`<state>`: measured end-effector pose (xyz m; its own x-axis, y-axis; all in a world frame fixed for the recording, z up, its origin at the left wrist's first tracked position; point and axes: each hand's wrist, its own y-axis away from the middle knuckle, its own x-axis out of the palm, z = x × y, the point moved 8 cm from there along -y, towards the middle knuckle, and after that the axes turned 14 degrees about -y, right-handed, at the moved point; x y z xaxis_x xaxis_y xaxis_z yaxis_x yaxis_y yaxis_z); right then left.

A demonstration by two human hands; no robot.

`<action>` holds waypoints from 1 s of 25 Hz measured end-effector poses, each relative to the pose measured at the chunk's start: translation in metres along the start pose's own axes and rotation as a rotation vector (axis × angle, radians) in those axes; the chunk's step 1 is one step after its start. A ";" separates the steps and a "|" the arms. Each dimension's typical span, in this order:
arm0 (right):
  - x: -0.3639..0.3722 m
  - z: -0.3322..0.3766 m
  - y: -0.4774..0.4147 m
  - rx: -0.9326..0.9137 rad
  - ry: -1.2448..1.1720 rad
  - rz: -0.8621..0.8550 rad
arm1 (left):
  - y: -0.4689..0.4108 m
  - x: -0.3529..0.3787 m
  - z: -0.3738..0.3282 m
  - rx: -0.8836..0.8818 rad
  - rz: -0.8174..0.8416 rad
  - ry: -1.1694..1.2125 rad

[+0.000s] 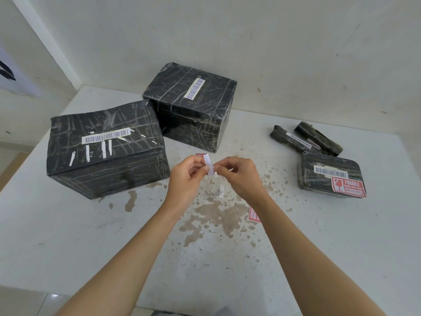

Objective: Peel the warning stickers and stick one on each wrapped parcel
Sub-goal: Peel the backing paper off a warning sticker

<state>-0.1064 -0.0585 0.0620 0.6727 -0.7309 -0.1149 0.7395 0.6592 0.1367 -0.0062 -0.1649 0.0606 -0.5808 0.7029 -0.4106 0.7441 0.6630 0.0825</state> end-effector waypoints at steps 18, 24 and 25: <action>-0.069 -0.099 0.012 0.376 -0.042 -0.498 | 0.001 -0.010 0.048 -0.294 -0.209 -0.145; -0.033 -0.082 -0.002 0.249 0.098 -0.149 | 0.002 -0.011 0.032 -0.207 -0.294 -0.197; -0.028 -0.080 -0.004 0.221 0.144 -0.100 | 0.003 -0.010 0.031 -0.204 -0.299 -0.204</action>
<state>-0.1259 -0.0269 -0.0139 0.6046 -0.7476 -0.2749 0.7900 0.5187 0.3269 0.0123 -0.1778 0.0372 -0.6687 0.4201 -0.6134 0.4603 0.8819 0.1022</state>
